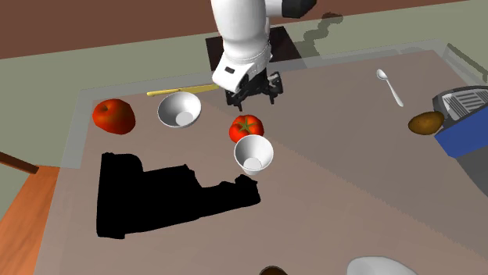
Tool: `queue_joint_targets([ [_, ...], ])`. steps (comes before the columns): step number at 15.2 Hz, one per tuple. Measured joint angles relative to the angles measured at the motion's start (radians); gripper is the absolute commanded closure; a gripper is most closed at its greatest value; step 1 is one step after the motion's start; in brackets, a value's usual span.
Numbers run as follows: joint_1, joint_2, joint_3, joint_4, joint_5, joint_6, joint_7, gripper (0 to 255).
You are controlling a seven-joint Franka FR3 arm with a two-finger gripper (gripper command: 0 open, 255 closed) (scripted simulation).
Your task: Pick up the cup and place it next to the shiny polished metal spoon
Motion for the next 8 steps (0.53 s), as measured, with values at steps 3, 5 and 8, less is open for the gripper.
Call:
queue_joint_targets([
  [3, -0.023, 0.115, -0.013, 0.109, 0.047, -0.005, -0.044, 0],
  [5, -0.043, 0.194, -0.016, 0.188, 0.079, -0.014, -0.070, 0],
  [8, -0.083, 0.320, -0.018, 0.326, 0.125, -0.040, -0.107, 0],
])
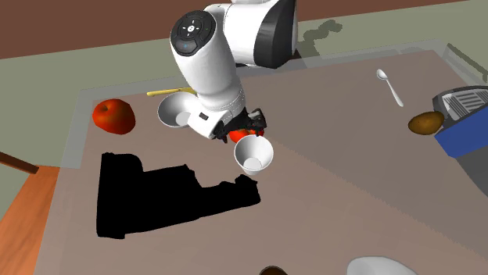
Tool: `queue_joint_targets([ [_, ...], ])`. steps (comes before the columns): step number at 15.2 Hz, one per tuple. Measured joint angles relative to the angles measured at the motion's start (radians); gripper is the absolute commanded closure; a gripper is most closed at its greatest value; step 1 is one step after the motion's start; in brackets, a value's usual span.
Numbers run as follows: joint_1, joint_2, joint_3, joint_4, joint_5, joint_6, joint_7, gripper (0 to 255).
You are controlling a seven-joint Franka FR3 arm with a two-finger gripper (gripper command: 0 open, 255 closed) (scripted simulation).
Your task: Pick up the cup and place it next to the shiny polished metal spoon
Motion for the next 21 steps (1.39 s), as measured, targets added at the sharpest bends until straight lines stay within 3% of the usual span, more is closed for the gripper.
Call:
queue_joint_targets([
  [4, -0.051, 0.152, 0.009, 0.175, 0.049, -0.035, -0.026, 0],
  [11, -0.048, 0.189, 0.018, 0.146, 0.065, 0.030, -0.037, 0],
  [18, -0.047, 0.193, 0.019, 0.141, 0.067, 0.040, -0.038, 0],
  [19, -0.047, 0.193, 0.019, 0.141, 0.067, 0.040, -0.038, 255],
  [21, -0.047, 0.193, 0.019, 0.141, 0.067, 0.040, -0.038, 255],
])
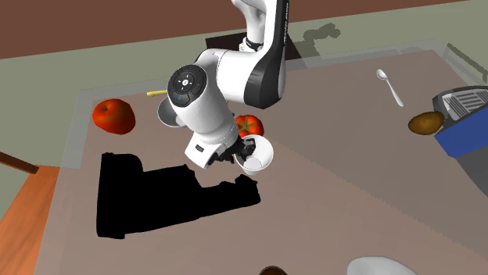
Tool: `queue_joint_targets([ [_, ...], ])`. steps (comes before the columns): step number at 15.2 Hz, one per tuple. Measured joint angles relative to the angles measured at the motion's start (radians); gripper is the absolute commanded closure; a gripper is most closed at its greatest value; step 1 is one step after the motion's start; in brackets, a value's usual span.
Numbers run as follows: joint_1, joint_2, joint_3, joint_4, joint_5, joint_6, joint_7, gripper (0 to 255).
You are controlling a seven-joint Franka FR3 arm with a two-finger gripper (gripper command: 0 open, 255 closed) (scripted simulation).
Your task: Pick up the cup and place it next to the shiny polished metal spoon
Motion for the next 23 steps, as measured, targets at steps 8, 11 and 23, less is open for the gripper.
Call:
queue_joint_targets([
  [8, 0.000, 0.000, 0.000, 0.000, 0.000, 0.000, 0.000, 255],
  [11, -0.001, -0.007, -0.002, 0.018, -0.004, -0.024, 0.006, 255],
  [23, -0.005, -0.048, -0.010, 0.113, -0.024, -0.154, 0.040, 255],
])
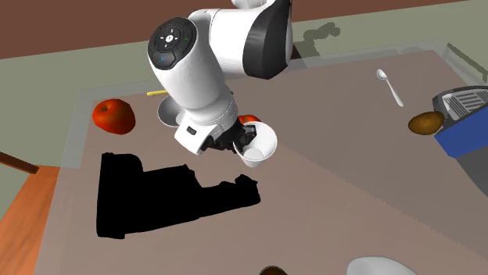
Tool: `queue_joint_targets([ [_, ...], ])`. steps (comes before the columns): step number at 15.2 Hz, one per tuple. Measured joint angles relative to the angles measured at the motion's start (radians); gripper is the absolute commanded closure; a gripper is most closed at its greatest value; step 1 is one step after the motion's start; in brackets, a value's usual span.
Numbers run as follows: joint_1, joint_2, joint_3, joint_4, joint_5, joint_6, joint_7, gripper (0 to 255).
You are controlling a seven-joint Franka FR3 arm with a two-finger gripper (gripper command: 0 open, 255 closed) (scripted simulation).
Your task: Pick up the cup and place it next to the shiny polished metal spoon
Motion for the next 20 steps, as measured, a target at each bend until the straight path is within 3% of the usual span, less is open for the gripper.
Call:
queue_joint_targets([
  [11, -0.015, -0.002, -0.003, 0.145, -0.007, -0.143, 0.032, 255],
  [20, -0.044, 0.043, 0.001, 0.339, 0.003, -0.287, 0.061, 255],
])
